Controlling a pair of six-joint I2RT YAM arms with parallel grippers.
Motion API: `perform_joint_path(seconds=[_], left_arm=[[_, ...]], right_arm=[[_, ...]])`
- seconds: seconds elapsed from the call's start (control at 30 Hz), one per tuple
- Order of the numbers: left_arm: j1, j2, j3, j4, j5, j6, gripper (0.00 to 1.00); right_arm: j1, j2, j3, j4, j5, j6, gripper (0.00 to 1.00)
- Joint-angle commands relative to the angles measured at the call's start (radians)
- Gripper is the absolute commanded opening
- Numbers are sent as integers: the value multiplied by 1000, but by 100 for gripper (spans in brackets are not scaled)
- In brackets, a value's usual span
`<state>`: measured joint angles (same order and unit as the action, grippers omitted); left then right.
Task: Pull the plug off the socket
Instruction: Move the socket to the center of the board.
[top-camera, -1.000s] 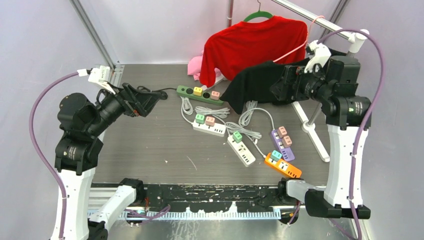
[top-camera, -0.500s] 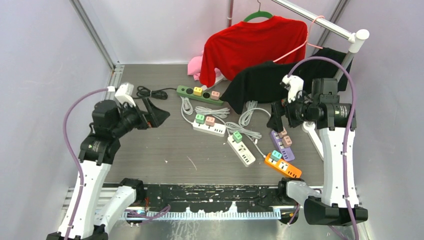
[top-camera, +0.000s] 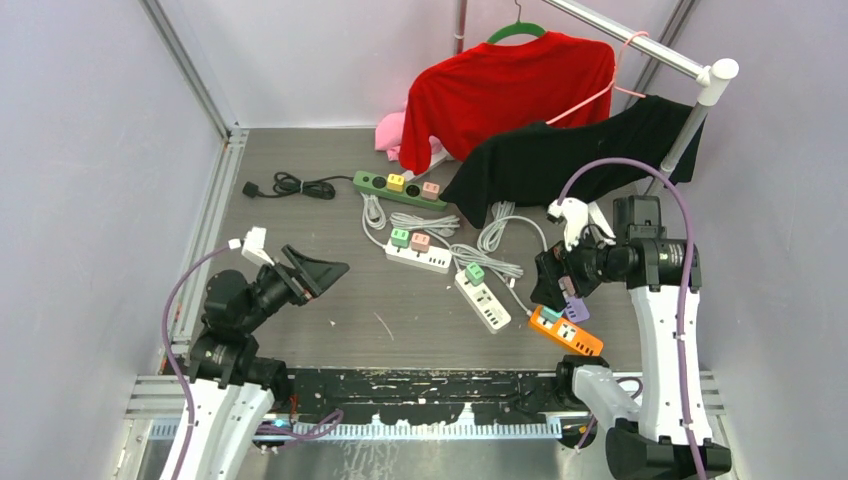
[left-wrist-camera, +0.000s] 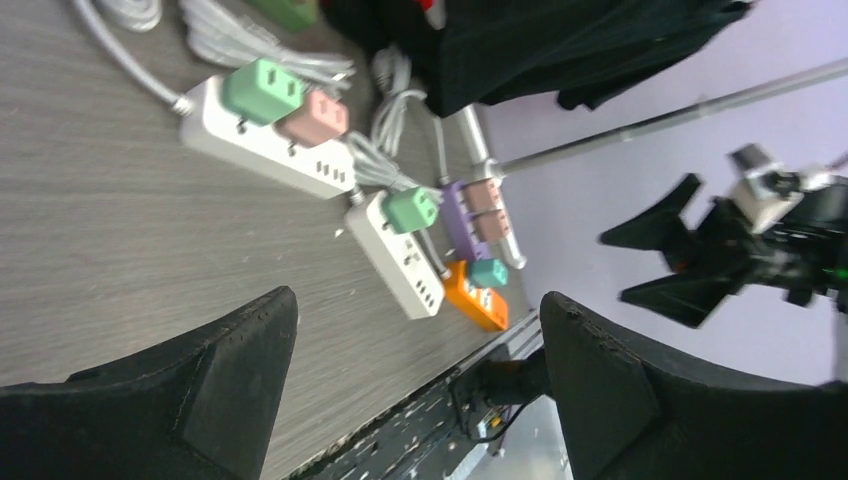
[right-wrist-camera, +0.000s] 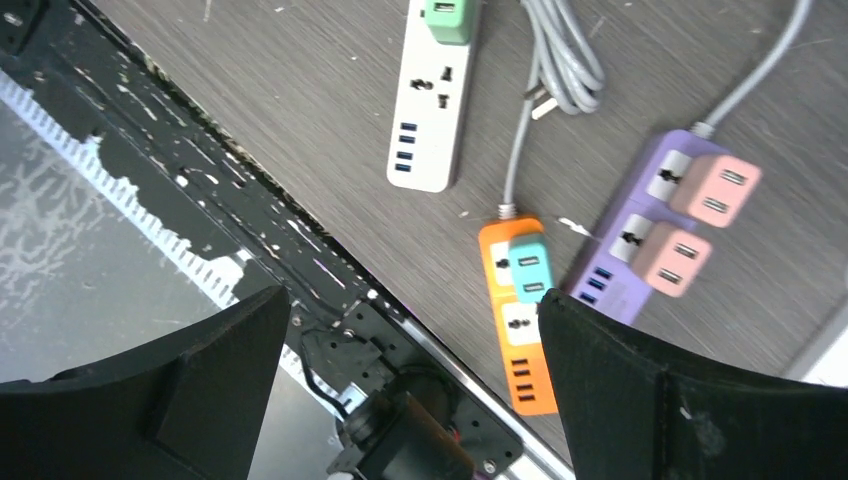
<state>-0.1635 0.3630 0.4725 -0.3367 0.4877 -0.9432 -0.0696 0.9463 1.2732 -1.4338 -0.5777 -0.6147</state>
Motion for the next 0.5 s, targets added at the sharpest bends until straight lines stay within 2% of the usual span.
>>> perform_joint_path(seconds=[0.0,0.13,0.2,0.3,0.37,0.47], left_arm=[[-16,-32,7,122,54,-78,90],[-122,46,-2,147,50,-57,89],[-260,105,8,182,-9,-27,88],[-549,231,53,221,-234,64,89],[-694,338,91,254,-323,136,89],[-787,460,96,362,-340,208,86]], right_arm=[[15,-6,-73,139,-123,78,100],[126,-3,-152,269,-67,170,100],[209,1,-212,366,8,224,100],[297,58,-260,437,88,251,100],[367,101,-278,475,170,252,100],[457,131,-342,586,282,283,100]])
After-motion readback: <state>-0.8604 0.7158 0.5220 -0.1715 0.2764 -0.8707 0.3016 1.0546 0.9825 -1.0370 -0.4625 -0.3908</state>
